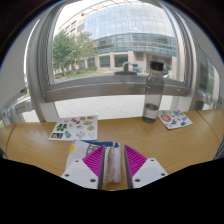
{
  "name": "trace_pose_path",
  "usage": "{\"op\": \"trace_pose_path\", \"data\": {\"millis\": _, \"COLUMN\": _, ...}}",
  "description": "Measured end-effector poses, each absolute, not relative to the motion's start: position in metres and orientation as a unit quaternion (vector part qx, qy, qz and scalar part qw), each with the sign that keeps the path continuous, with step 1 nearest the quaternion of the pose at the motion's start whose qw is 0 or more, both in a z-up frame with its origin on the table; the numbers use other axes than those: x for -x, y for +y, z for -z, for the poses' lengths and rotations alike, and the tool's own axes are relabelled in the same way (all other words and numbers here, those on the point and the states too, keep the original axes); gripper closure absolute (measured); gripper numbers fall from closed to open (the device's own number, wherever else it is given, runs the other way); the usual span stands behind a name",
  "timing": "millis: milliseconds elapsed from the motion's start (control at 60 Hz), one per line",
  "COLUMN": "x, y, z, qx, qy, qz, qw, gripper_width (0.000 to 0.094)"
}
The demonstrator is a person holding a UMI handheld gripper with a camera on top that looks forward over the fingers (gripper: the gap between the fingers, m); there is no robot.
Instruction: Fold towel
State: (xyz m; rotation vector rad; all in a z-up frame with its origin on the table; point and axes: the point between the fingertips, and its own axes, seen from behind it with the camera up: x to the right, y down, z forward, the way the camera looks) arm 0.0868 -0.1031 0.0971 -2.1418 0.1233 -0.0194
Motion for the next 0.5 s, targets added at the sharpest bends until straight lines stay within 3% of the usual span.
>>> {"op": "trace_pose_path", "data": {"millis": 83, "x": -0.119, "y": -0.099, "z": -0.062, "qx": 0.885, "qy": 0.049, "qz": 0.057, "qw": 0.459, "gripper_width": 0.0418}}
{"op": "trace_pose_path", "data": {"millis": 200, "x": -0.129, "y": -0.105, "z": -0.064, "qx": 0.883, "qy": 0.063, "qz": 0.028, "qw": 0.463, "gripper_width": 0.0348}}
{"op": "trace_pose_path", "data": {"millis": 317, "x": -0.112, "y": -0.120, "z": -0.103, "qx": 0.869, "qy": 0.067, "qz": -0.010, "qw": 0.490, "gripper_width": 0.0243}}
{"op": "trace_pose_path", "data": {"millis": 500, "x": -0.050, "y": -0.153, "z": -0.167, "qx": 0.843, "qy": 0.034, "qz": -0.024, "qw": 0.536, "gripper_width": 0.0159}}
